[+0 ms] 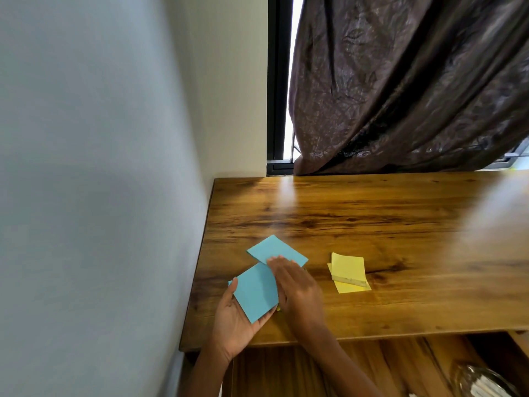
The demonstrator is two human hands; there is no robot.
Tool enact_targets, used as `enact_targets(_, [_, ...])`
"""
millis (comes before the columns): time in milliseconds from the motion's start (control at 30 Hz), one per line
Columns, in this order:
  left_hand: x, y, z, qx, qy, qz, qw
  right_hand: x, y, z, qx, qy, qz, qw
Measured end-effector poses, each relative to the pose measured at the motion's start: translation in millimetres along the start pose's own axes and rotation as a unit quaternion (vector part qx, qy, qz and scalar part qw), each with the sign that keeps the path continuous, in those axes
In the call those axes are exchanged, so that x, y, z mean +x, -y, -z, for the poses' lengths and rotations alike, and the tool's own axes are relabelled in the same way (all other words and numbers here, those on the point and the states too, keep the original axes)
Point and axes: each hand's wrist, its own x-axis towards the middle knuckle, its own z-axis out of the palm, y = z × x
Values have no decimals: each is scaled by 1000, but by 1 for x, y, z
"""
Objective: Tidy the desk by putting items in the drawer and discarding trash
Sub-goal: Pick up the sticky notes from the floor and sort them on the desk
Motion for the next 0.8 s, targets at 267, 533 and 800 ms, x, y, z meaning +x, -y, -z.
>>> enact_targets(267, [1,-1,3,23,-15,9,1000,32,-31,38,53,-156,-112,980])
enact_targets(533, [2,-2,3,31,-2,15,999,52,-23,72,221,-152,-203,942])
enact_targets(800, [-1,-1,-2,-8,-4,9,1000,42,9,32,333,82,-211,915])
